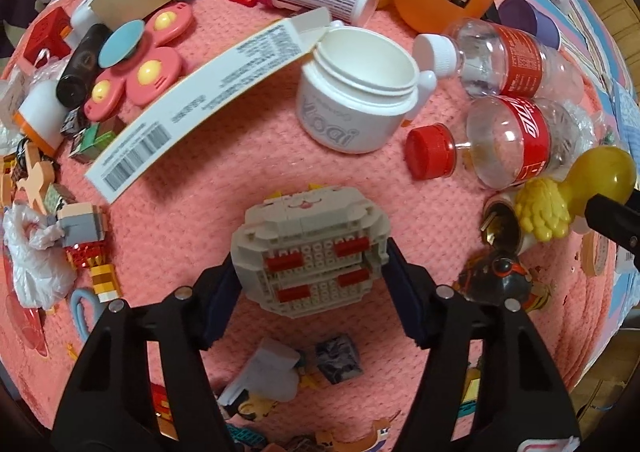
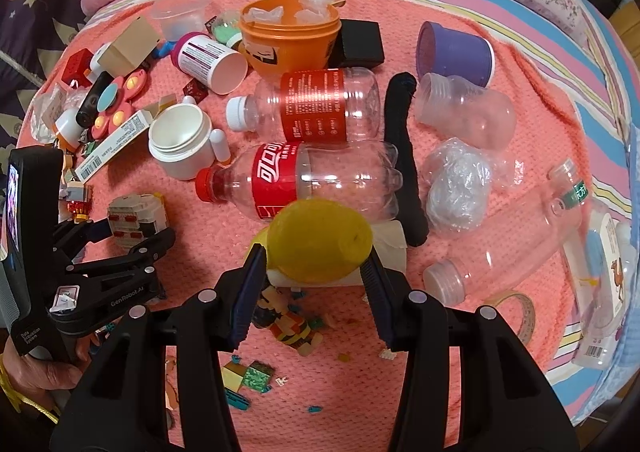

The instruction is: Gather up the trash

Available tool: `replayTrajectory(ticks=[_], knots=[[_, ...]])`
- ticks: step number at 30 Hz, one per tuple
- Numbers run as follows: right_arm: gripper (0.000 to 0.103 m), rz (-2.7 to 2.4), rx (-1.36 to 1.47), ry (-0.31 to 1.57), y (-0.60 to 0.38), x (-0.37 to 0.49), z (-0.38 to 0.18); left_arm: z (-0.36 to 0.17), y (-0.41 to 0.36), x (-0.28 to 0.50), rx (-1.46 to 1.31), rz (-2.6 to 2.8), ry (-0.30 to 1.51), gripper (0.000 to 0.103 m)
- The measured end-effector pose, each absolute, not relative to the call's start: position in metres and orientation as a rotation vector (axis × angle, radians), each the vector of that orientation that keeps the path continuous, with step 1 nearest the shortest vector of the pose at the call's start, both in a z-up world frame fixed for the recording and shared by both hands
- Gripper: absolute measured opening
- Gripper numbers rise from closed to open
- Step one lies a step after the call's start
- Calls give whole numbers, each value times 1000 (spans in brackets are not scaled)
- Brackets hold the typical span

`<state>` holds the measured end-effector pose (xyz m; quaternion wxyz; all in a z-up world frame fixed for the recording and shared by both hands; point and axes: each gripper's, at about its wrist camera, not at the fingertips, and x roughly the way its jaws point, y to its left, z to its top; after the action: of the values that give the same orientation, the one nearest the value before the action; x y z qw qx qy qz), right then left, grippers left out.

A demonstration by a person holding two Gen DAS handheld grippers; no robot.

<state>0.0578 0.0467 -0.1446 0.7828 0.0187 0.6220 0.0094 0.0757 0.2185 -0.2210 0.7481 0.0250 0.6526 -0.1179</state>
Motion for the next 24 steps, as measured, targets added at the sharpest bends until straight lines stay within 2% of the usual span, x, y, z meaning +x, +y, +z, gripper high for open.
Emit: replayTrajectory(ticks=[11, 24], knots=[[47, 56, 22, 1332, 69, 62, -139, -212, 258, 78, -3, -172, 1424, 64], [47, 129, -19, 1304, 104, 66, -123, -188, 343, 65, -84, -62, 1398, 64]])
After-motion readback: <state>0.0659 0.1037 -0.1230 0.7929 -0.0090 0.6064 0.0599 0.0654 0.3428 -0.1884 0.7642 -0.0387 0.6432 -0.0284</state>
